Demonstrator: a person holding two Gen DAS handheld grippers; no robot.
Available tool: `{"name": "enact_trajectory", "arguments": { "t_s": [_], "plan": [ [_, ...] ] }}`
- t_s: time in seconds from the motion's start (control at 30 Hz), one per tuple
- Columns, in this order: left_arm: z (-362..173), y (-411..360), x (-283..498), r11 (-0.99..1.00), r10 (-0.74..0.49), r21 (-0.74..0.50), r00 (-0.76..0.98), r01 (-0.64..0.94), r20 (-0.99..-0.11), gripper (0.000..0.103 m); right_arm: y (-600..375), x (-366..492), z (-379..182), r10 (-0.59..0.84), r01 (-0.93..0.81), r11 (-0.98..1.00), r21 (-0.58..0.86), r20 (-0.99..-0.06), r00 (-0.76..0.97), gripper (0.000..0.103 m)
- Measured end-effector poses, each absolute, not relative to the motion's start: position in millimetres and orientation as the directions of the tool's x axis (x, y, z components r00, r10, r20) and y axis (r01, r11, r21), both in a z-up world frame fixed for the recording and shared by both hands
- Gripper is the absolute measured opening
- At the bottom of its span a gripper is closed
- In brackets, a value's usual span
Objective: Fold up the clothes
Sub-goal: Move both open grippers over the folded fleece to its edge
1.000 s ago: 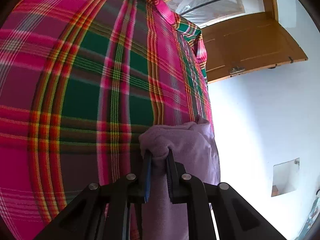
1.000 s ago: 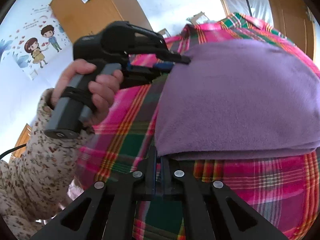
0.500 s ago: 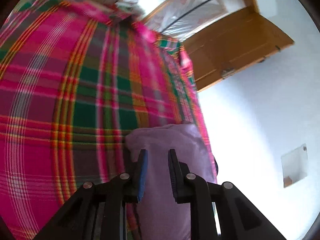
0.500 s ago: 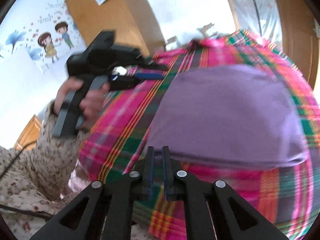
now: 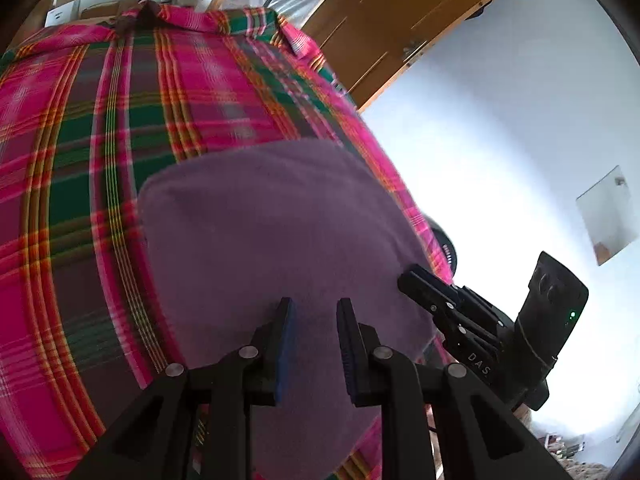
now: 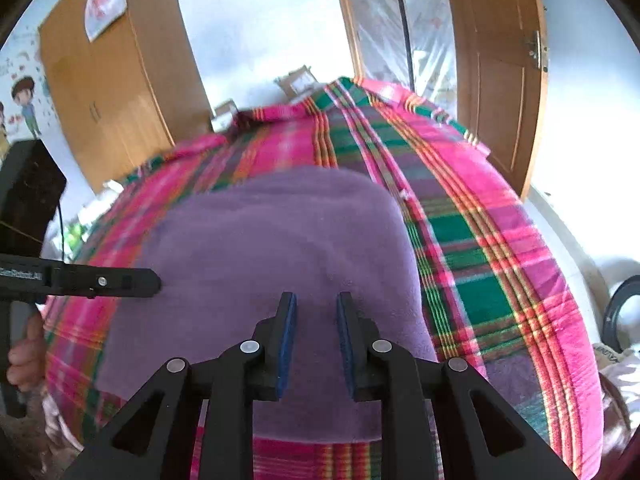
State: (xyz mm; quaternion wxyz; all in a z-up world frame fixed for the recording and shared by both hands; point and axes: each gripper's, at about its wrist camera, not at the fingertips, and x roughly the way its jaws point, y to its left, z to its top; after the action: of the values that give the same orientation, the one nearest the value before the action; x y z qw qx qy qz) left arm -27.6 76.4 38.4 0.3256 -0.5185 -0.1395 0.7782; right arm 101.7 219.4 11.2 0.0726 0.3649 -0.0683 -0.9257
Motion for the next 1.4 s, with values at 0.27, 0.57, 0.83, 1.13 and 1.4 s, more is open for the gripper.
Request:
{"name": "enact_trajectory", "arguments": {
  "t_s": [0.27,0.57,0.83,1.13,1.4],
  "plan": [
    [25.2,70.4,-26.3,-0.714,0.695,-0.597,-0.265,-0.366,-0.668,0.021,220.6,104.5,-9.2,-0.189,0.109,-0.981,0.159,-0.671,-0.717,0.022],
    [40.1,62.5,-29.9,-0.743,0.665,-0.569,-0.282,-0.353,-0.692,0.018,228.5,84.3,16.7,-0.236,0.163,-0.972,0.171,-0.669,-0.705,0.023],
    [35.9,51.8,-62.3,-0.765,0.644,-0.578,-0.327,-0.283,-0.692,0.019,219.5,36.1,19.3,-0.185,0.210,-0.976,0.055,-0.712,-0.677,0.023],
    [7.3,35.1,-83.7,-0.725,0.687,-0.655,-0.282,-0.214,-0.669,0.019,220.6,17.4,1.8,-0.219,0.238,-0.968,0.086,-0.755,-0.618,0.023],
    [6.5,38.8,-84.9,-0.715,0.698,-0.660,-0.295,-0.230,-0.653,0.019,224.9,15.7,-0.9,-0.245,0.227,-0.965,0.129,-0.748,-0.617,0.023]
  ]
}}
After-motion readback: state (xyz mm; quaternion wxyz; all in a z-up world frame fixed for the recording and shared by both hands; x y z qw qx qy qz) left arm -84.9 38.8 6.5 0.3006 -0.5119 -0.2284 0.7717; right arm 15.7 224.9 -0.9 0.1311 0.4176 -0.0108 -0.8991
